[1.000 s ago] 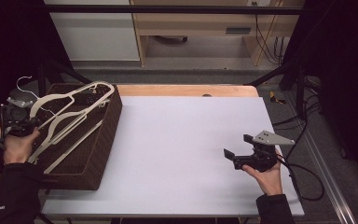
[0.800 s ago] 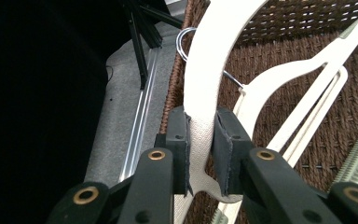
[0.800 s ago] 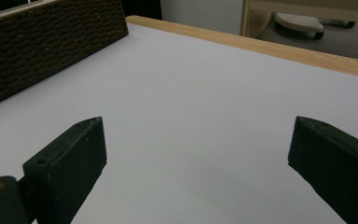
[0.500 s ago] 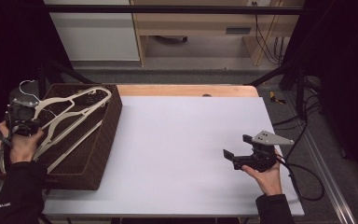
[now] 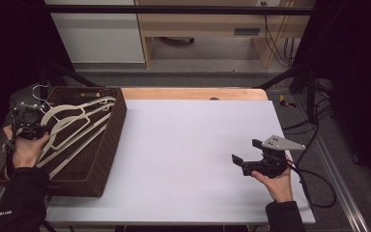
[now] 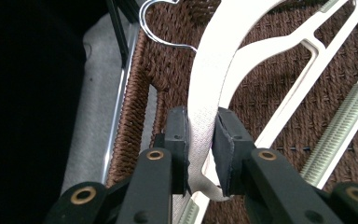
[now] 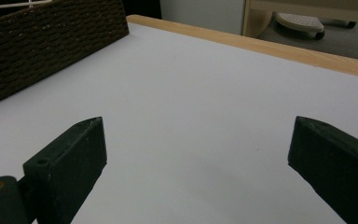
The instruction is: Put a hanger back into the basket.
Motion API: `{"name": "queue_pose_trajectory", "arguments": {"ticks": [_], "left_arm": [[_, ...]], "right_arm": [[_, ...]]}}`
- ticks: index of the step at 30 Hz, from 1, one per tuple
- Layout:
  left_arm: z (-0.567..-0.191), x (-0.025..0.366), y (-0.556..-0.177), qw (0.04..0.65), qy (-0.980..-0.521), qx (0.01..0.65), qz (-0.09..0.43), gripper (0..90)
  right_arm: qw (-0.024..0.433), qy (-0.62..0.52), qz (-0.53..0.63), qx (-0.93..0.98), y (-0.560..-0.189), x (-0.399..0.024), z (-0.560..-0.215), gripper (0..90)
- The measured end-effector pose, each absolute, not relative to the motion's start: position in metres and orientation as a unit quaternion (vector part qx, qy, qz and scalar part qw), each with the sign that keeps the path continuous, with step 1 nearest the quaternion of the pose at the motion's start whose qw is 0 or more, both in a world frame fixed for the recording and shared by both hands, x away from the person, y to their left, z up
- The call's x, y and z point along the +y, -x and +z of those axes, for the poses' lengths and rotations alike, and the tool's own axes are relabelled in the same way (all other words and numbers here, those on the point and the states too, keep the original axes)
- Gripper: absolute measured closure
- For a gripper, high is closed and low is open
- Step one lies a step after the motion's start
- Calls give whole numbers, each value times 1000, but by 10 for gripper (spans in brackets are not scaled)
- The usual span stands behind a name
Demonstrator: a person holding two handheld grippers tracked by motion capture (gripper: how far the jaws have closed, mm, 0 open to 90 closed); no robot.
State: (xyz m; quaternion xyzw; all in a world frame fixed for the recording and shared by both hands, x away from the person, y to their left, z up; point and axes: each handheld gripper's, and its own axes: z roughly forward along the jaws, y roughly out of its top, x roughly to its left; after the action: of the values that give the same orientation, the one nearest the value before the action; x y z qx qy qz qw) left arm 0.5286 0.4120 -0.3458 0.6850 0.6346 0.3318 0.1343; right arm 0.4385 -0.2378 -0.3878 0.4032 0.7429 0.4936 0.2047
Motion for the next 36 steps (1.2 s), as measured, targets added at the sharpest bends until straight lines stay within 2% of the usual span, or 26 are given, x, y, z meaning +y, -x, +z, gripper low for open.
{"name": "queue_pose_trajectory", "arguments": {"ticks": [4, 8, 15, 17, 24, 31, 36], "left_arm": [[-350, 407, -528, 129, -686, 641, 318, 789], [-365, 420, -528, 154, -694, 659, 247, 793], [-372, 420, -529, 153, -698, 651, 256, 772], [-371, 422, -526, 158, -698, 648, 262, 718], [-360, 423, -508, 205, -692, 629, 290, 619], [-340, 414, -481, 299, -686, 585, 312, 490], [-332, 405, -463, 387, -683, 542, 300, 380]], "right_arm": [[204, -401, 492, 745, -439, -238, -388, 46], [203, -401, 493, 745, -438, -238, -388, 47], [203, -402, 491, 745, -439, -237, -388, 46], [203, -403, 493, 744, -438, -238, -387, 47], [206, -403, 497, 740, -437, -240, -386, 45], [208, -403, 498, 739, -437, -240, -386, 44], [210, -402, 501, 737, -437, -240, -386, 44]]}}
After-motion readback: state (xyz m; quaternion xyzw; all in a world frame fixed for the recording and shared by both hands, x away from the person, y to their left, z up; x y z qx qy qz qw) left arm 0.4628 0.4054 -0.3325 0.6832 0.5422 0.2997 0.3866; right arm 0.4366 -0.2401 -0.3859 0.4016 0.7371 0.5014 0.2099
